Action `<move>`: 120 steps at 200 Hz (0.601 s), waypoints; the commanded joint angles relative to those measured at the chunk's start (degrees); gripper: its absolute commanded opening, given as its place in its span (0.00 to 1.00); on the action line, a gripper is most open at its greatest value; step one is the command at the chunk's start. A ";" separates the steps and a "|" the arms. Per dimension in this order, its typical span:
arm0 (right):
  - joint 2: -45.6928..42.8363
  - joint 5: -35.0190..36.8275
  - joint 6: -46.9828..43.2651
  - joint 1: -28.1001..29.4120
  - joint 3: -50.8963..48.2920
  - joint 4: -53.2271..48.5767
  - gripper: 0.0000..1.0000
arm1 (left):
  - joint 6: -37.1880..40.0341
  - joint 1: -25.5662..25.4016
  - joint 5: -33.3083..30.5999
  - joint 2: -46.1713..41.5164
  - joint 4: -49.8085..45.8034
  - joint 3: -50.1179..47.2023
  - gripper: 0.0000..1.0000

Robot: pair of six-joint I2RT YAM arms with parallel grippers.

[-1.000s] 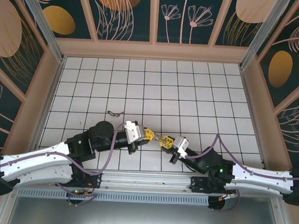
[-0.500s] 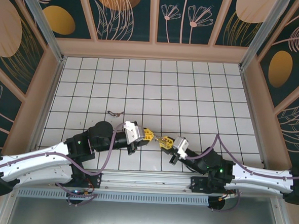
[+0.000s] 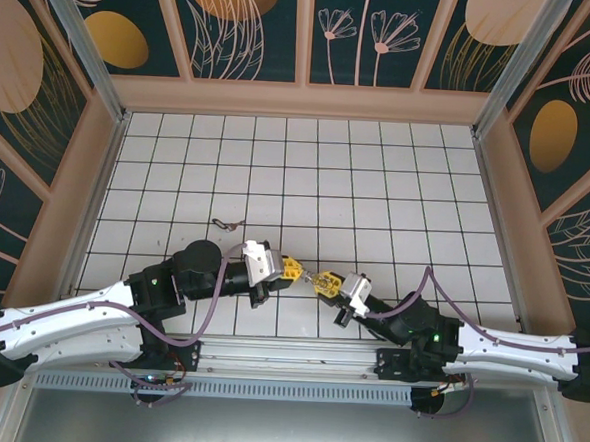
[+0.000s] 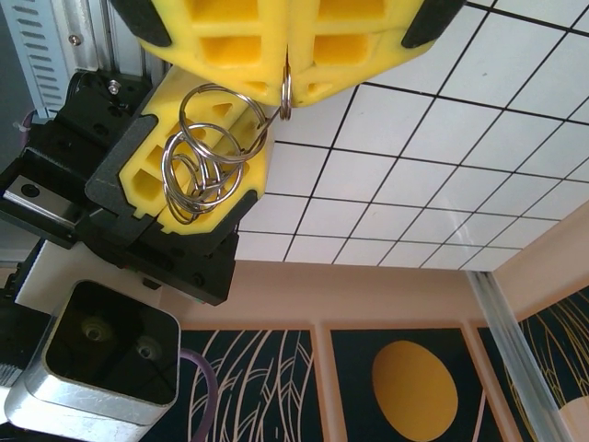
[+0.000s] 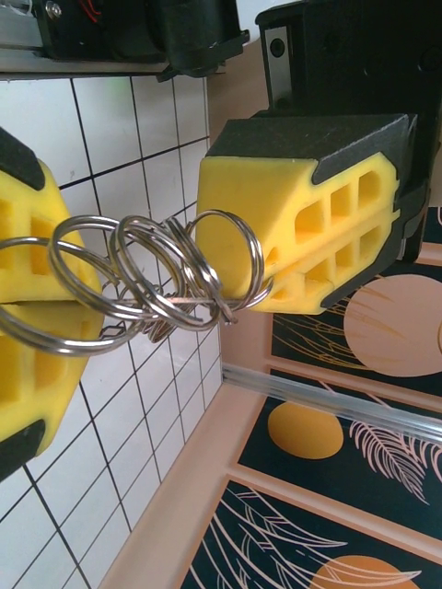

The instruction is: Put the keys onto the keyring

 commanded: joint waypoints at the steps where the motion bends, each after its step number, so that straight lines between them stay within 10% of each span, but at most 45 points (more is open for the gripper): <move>1: -1.55 3.01 -1.37 0.85 -0.25 8.88 0.00 | -1.17 0.36 0.88 -0.68 -3.52 -0.66 0.00; 120: 0.53 6.59 -6.39 4.93 -0.79 13.83 0.00 | -2.18 0.32 1.16 2.00 -4.87 0.36 0.18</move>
